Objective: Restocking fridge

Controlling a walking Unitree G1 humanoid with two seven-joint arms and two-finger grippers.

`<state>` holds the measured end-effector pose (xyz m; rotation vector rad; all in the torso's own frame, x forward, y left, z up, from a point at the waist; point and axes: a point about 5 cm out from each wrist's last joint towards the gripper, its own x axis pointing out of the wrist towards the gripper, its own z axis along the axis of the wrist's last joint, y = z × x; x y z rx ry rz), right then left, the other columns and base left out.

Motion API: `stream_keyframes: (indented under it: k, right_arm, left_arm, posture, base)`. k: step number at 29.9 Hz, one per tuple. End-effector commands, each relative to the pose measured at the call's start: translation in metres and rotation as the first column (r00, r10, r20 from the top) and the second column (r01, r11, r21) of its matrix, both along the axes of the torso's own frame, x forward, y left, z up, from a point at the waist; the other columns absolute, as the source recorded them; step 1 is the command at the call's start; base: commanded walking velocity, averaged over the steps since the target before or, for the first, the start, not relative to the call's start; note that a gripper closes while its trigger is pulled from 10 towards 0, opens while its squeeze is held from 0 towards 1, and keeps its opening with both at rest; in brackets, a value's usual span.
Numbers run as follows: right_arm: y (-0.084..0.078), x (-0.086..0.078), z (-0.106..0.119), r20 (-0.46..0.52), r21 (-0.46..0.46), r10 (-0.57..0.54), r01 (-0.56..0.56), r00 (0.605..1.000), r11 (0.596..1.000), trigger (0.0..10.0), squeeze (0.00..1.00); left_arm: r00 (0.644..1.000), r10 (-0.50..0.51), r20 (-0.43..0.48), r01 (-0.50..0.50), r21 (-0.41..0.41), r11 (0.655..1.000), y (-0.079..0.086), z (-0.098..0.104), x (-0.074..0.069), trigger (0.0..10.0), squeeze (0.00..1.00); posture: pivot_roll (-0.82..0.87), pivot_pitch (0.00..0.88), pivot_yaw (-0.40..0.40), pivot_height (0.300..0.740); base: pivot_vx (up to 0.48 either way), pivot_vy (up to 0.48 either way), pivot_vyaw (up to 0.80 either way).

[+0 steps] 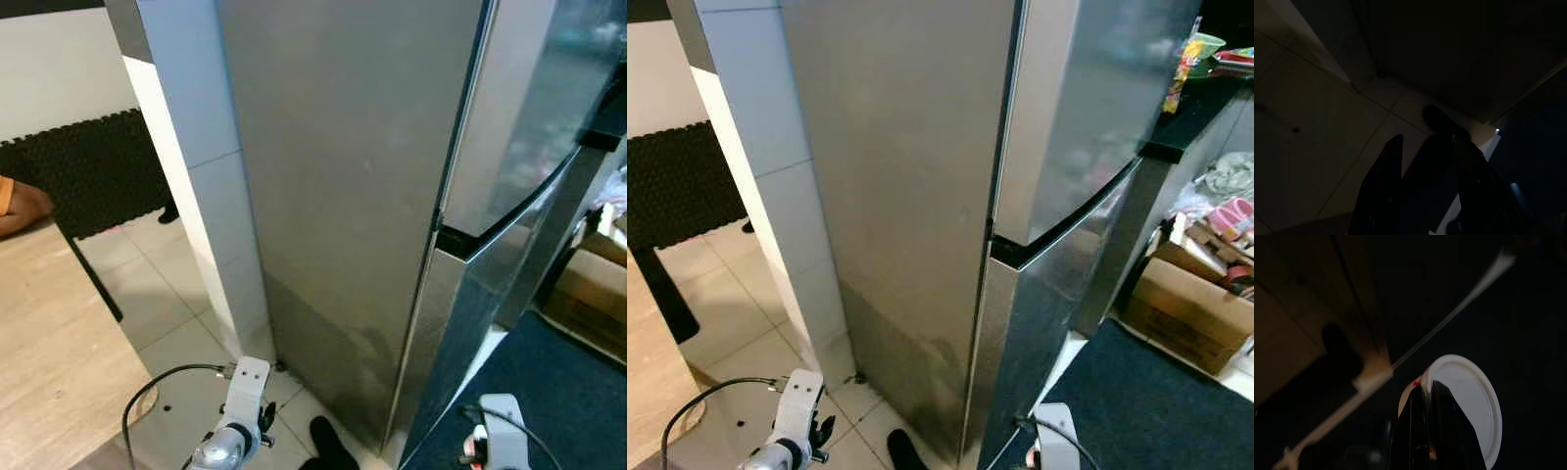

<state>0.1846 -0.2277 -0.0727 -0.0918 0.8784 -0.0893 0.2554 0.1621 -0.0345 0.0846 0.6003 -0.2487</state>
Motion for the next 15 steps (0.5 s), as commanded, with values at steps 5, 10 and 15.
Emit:
stream_keyframes:
  k: [5,10,15]
  right_arm:
    - [-0.016,-0.02,-0.004,-0.011,-0.021,-0.077,0.076,0.997,0.997,10.0,0.0]
    - [-0.019,-0.023,-0.005,-0.016,-0.025,-0.089,0.089,0.996,0.996,10.0,0.0]
    - [-0.023,-0.03,-0.007,-0.032,-0.032,-0.097,0.096,0.995,0.995,10.0,0.0]
  left_arm:
    - [1.0,-0.022,-0.011,0.022,-0.029,0.999,-0.011,0.002,0.004,10.0,0.0]
    - [1.0,-0.026,-0.011,0.026,-0.033,0.999,-0.014,0.002,0.005,10.0,0.0]
    - [1.0,0.001,-0.016,-0.002,-0.044,0.999,-0.014,0.002,0.005,10.0,0.0]
  posture:
    - [-0.15,0.022,0.07,0.74]
    - [-0.16,0.025,0.074,0.74]
    - [-0.17,0.023,0.072,0.74]
  base:
    - [0.0,-0.48,0.0]
    - [0.0,-0.48,0.0]
    - [0.0,0.0,0.0]
